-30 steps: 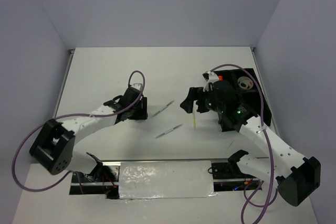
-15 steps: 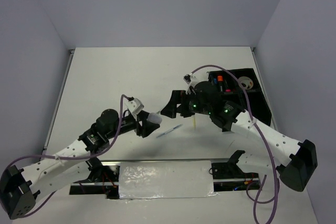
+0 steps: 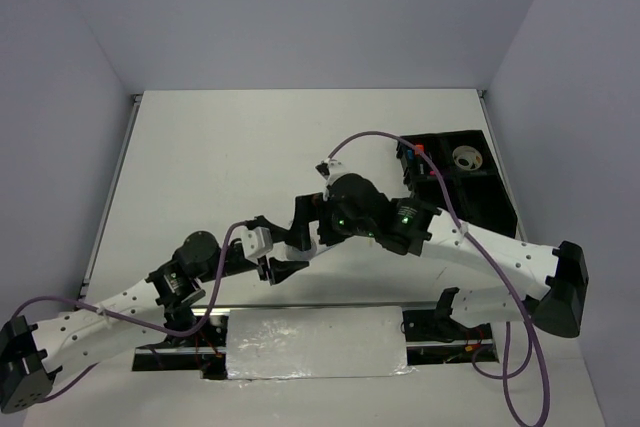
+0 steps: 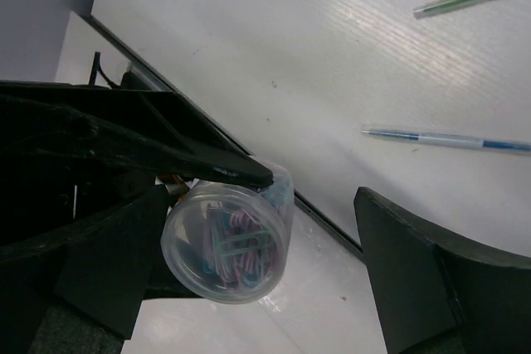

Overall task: Sort the stationery into containers
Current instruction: Place the stationery in the storage box.

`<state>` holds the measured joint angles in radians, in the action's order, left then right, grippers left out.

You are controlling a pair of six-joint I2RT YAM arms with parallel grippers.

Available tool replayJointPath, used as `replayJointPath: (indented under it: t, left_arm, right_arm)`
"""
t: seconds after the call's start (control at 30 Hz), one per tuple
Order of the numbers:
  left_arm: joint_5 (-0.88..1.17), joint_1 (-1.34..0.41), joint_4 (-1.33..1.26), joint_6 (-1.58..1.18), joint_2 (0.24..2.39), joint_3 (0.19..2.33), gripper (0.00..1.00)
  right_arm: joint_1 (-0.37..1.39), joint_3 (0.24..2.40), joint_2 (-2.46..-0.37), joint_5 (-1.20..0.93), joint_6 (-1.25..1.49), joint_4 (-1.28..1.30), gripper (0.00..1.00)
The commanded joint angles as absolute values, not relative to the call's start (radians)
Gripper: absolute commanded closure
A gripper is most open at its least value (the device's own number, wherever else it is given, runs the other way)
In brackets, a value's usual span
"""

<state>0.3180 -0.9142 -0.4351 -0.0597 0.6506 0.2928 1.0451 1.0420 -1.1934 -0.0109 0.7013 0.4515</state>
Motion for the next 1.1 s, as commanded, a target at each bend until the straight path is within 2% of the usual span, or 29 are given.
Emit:
replayJointPath:
  t: [0.0,0.2,0.3,0.33,0.4,0.47,0.5,0.53,0.57,0.6,0.63,0.67,0.77,0.87,0.9,0.93,1.07]
  left_arm:
    - [0.273,-0.927,-0.555,0.026,0.626,0.287,1.0]
    - [0.258,-0.93,-0.541,0.037,0.652,0.296,1.0]
    - [0.258,-0.93,-0.529,0.037,0.667,0.307,1.0]
    - [0.261,-0.931,-0.519,0.04,0.675,0.31,1.0]
    - [0.273,-0.931,-0.509,0.041,0.683,0.321,0.99]
    - [0.288,-0.931,-0.506,0.037,0.696,0.324,0.99]
    - [0.307,-0.934,-0.5,0.032,0.699,0.33,0.96]
    - [0.307,-0.933,-0.496,0.026,0.706,0.336,0.94]
    - [0.301,-0.933,-0.486,0.022,0.716,0.344,0.84]
    - [0.289,-0.933,-0.465,0.014,0.722,0.359,0.69]
    - [0.26,-0.933,-0.451,0.009,0.729,0.37,0.47]
    - [0.241,-0.934,-0.437,0.008,0.742,0.38,0.03]
    - [0.118,-0.933,-0.298,-0.1,0.781,0.509,0.01]
    - [-0.07,-0.934,-0.073,-0.225,0.828,0.647,0.01]
    - [-0.137,-0.934,-0.01,-0.306,0.84,0.679,0.01]
    - [-0.267,-0.934,0.144,-0.346,0.86,0.714,0.01]
    - [-0.434,-0.934,0.435,-0.511,0.87,0.863,0.01]
  right_arm:
    - [1.112,1.097,-1.216,0.084,0.716,0.517,0.0]
    - [1.175,1.08,-1.239,0.058,0.733,0.471,0.0]
    - [1.192,1.081,-1.241,0.087,0.736,0.474,0.1]
    - [1.193,1.077,-1.229,0.098,0.733,0.462,0.23]
    - [1.195,1.063,-1.212,0.116,0.729,0.448,0.37]
    - [1.193,1.057,-1.193,0.135,0.709,0.439,0.59]
    - [1.193,1.061,-1.192,0.159,0.706,0.443,0.79]
    - [1.193,1.065,-1.189,0.176,0.707,0.465,0.93]
    - [1.19,1.066,-1.184,0.189,0.707,0.469,0.93]
    - [1.187,1.063,-1.18,0.195,0.707,0.471,0.94]
    - [1.183,1.057,-1.167,0.193,0.707,0.46,0.95]
    - [1.177,1.051,-1.16,0.19,0.7,0.459,0.96]
    - [1.094,1.025,-1.128,0.247,0.687,0.52,0.99]
    - [0.858,0.954,-1.063,0.25,0.655,0.537,1.0]
    - [0.719,0.942,-1.03,0.244,0.641,0.538,1.0]
    - [0.656,0.934,-1.019,0.261,0.612,0.548,1.0]
    - [0.355,0.992,-1.028,0.324,0.519,0.635,1.0]
